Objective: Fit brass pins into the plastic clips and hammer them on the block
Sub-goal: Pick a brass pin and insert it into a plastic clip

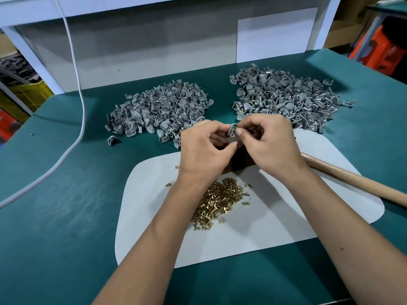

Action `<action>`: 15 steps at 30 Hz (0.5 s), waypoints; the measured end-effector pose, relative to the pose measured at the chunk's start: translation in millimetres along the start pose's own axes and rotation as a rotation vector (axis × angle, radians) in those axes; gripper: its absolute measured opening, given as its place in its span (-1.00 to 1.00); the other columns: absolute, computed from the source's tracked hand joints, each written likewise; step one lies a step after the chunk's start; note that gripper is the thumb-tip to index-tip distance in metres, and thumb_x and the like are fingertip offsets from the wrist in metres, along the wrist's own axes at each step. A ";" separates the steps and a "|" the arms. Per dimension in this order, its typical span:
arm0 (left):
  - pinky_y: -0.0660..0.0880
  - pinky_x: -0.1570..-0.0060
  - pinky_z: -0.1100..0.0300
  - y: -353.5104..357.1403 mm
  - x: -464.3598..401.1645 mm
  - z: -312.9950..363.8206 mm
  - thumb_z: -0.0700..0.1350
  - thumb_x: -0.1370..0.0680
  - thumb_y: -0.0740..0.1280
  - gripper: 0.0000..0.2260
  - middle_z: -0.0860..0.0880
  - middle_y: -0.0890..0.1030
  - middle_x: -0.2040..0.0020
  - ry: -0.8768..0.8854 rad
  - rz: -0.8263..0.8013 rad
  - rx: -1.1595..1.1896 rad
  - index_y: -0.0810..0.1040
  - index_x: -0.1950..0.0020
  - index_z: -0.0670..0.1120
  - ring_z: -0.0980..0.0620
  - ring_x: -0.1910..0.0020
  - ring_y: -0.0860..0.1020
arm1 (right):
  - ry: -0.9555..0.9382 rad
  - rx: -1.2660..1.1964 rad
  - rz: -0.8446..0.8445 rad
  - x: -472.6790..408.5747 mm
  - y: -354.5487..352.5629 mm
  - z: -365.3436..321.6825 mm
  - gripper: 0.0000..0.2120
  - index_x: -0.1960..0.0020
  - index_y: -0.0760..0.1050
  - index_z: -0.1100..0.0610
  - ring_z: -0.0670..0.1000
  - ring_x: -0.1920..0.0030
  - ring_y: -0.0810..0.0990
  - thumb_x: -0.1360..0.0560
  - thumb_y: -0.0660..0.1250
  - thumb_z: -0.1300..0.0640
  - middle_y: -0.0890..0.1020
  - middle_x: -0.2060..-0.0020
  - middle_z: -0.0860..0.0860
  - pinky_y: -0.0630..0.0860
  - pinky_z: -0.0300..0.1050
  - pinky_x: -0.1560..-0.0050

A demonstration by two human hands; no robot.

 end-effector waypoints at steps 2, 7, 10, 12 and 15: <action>0.66 0.13 -0.01 -1.4 -0.5 -2.4 -0.14 -0.43 0.55 -0.84 0.03 0.70 0.14 -0.024 0.006 -0.007 0.75 0.00 -0.06 0.07 0.19 0.68 | -0.023 0.012 -0.074 -1.6 -1.7 -2.2 -0.90 0.06 0.72 0.13 -0.15 0.21 0.64 -0.55 0.42 0.24 0.70 0.25 -0.07 0.52 -0.27 0.12; 0.64 0.03 0.24 -6.8 -0.5 -2.2 -0.13 -0.48 0.54 -0.68 0.15 0.67 0.15 -0.085 0.047 -0.055 0.68 -0.23 0.00 0.20 0.16 0.65 | -0.037 0.111 -0.055 -10.9 -30.3 7.7 -0.91 0.06 0.72 0.08 -0.25 0.31 0.61 -0.55 0.44 0.11 0.63 0.32 -0.22 0.44 -0.44 0.30; 0.65 0.01 0.19 -10.9 -2.4 -1.4 -0.11 -0.52 0.51 -0.78 0.17 0.66 0.18 -0.102 0.056 -0.071 0.63 -0.13 0.05 0.22 0.13 0.66 | 0.077 0.315 -0.082 -16.7 -53.1 34.2 -0.86 0.17 0.68 0.05 -0.18 0.34 0.58 -0.51 0.49 0.01 0.61 0.39 -0.16 0.53 -0.19 0.25; 0.63 -0.01 0.03 -11.3 -4.1 -1.6 -0.12 -0.56 0.47 -0.95 0.14 0.67 0.16 -0.079 0.015 -0.096 0.63 0.02 0.01 0.17 0.09 0.65 | 0.195 0.487 -0.160 -15.9 -67.8 54.0 -0.76 0.23 0.61 0.02 -0.01 0.26 0.61 -0.45 0.53 -0.11 0.62 0.35 -0.10 0.56 -0.07 0.19; 0.48 -0.17 0.02 -8.0 -4.4 -2.2 -0.11 -0.56 0.46 -0.98 0.09 0.67 0.08 -0.003 -0.085 -0.251 0.68 0.07 -0.03 0.04 -0.07 0.56 | 0.312 0.671 -0.387 -7.5 -79.5 72.8 -0.69 0.26 0.55 -0.01 0.05 0.21 0.59 -0.37 0.56 -0.20 0.64 0.28 -0.03 0.52 -0.08 0.19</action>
Point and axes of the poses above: each hand's wrist, its own x-axis away from the middle knuckle, its own y-axis out of the palm, z = x × y, the point moved 5 cm from there along -x, towards the middle knuckle
